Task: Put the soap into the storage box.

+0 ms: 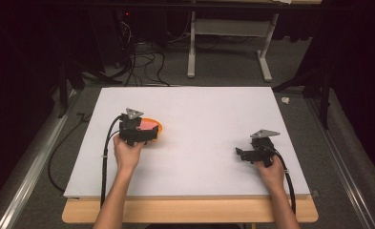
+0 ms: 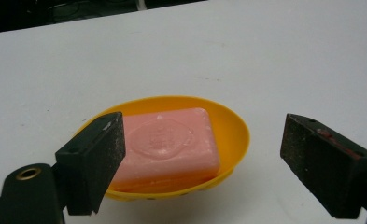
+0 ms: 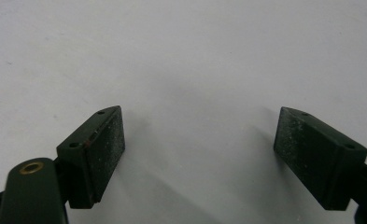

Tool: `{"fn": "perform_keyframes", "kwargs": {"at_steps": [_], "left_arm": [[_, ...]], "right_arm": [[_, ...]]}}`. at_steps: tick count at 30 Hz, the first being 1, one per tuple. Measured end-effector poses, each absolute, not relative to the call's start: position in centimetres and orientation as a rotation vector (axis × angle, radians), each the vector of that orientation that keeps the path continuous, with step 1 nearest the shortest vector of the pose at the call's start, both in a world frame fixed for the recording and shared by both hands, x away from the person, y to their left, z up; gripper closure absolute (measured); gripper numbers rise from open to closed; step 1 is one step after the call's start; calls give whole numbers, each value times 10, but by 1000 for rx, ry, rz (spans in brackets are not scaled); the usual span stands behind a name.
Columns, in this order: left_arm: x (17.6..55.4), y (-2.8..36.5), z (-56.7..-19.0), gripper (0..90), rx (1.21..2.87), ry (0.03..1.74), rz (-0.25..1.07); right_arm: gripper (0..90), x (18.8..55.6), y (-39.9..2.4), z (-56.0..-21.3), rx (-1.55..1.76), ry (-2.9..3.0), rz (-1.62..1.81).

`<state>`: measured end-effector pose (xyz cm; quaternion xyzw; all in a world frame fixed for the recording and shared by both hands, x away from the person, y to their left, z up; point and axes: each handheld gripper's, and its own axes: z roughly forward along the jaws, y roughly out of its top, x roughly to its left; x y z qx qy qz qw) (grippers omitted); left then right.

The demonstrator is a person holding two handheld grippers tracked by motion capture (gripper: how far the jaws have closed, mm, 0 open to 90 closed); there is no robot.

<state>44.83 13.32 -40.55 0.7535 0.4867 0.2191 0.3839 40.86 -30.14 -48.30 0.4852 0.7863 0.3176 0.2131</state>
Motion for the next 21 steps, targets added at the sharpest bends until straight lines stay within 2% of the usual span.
{"fn": "perform_keyframes", "kwargs": {"at_steps": [21], "left_arm": [[421, 125, -395, 153, 1934, 1129, 503]], "right_arm": [[171, 409, -301, -483, 1346, 2183, 881]]}}
